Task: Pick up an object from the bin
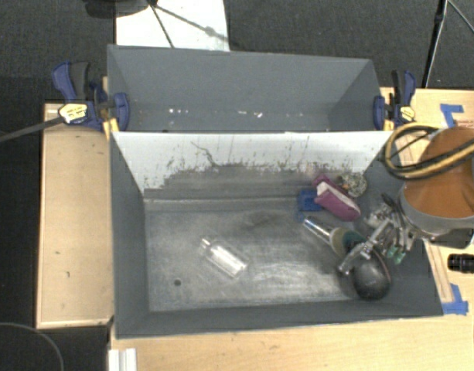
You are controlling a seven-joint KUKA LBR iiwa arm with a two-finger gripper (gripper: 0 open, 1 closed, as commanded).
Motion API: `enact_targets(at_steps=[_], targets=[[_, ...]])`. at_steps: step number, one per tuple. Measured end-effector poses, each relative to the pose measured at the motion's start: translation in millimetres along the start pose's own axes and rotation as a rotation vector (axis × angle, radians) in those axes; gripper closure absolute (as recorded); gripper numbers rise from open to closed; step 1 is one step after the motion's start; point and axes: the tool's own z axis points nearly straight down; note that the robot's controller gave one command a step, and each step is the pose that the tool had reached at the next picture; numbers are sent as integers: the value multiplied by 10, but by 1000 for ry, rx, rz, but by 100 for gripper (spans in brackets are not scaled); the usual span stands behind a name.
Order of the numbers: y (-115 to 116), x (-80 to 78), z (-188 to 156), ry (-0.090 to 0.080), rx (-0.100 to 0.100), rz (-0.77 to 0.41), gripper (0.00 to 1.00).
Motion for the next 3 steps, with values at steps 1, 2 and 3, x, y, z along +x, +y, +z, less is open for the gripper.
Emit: enact_targets(at_steps=[1, 2, 3], targets=[[43, -22, 382, 28, -9, 132, 0], [70, -78, 52, -2, 6, 274, 0], [129, -171, 307, 8, -6, 440, 0]])
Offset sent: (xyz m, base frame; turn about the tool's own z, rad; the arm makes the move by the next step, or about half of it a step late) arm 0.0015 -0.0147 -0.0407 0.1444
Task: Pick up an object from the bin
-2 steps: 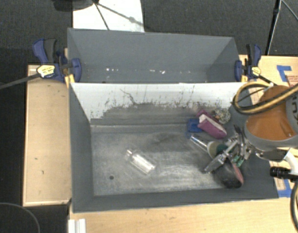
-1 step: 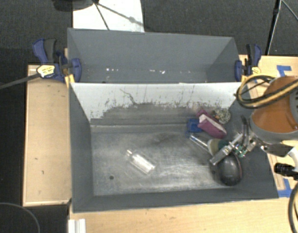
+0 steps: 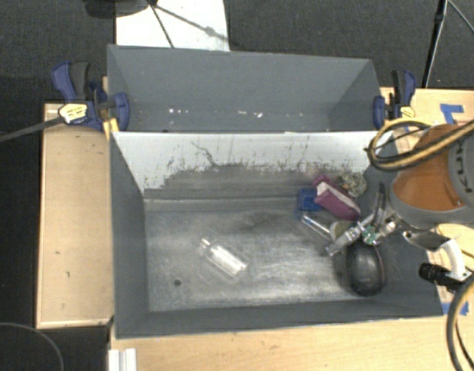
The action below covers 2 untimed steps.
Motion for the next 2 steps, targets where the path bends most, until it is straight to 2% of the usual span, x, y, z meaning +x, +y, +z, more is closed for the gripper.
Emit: enact_targets(at_steps=[1, 2], targets=[[1, 13, -1, 6, 2, -3, 100], [156, 178, -1926, -18, 5, -12, 100]])
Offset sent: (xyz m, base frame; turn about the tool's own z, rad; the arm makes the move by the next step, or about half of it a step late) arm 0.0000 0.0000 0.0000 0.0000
